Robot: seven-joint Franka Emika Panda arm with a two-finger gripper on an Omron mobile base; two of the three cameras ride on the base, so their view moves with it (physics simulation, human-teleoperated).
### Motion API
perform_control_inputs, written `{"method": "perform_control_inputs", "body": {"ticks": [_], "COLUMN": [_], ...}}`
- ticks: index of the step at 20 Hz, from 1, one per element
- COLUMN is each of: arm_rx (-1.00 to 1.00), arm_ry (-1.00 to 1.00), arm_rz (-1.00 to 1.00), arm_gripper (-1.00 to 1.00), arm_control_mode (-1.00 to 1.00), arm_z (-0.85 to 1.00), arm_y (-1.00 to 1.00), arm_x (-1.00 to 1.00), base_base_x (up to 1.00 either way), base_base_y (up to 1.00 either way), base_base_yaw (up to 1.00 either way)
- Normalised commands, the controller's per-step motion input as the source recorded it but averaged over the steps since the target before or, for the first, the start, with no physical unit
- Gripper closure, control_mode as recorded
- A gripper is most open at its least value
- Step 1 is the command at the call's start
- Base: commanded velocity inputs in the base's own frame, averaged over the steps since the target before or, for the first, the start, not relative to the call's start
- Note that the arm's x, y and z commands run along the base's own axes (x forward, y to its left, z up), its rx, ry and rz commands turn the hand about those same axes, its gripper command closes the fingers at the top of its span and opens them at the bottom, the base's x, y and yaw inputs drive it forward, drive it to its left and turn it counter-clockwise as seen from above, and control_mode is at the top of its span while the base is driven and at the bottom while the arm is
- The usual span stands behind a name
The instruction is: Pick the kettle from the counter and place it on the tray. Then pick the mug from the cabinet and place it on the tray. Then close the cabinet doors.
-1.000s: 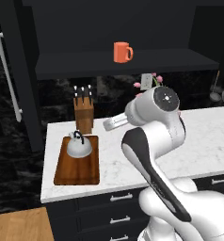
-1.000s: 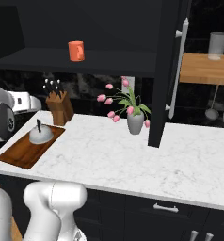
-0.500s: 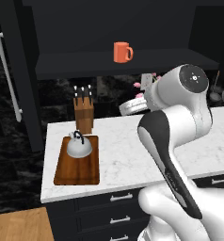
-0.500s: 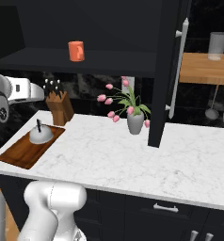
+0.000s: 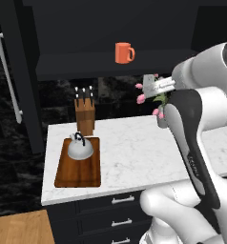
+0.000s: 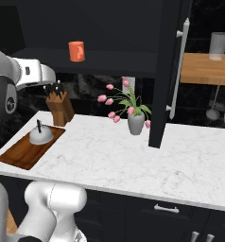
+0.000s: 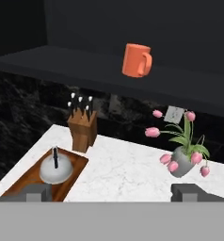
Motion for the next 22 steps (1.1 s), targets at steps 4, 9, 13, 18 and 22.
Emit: {"method": "perform_control_inputs", "body": {"ticks": [4,9,13,18,22], "arm_rx": [0.0,0.0,0.07,0.12,0.22], "arm_ry": [-0.12,-0.12,0.01,0.0,0.06], "arm_rz": [0.03,0.08,0.0,-0.03,0.0], "arm_gripper": [-1.0,-1.0,-1.0,-1.0,-1.0], "arm_control_mode": [-1.0,-1.0,-1.0,-1.0,-1.0], "arm_z": [0.29,0.29,0.14,0.01,0.0], "arm_y": [-0.45,-0.36,-0.12,0.0,0.0], "arm_x": [0.16,0.33,0.43,0.43,0.52], "base_base_x": [0.0,0.0,0.0,0.0,0.0], "base_base_y": [0.0,0.0,0.0,0.0,0.0], "base_base_yaw": [0.0,0.0,0.0,0.0,0.0]}}
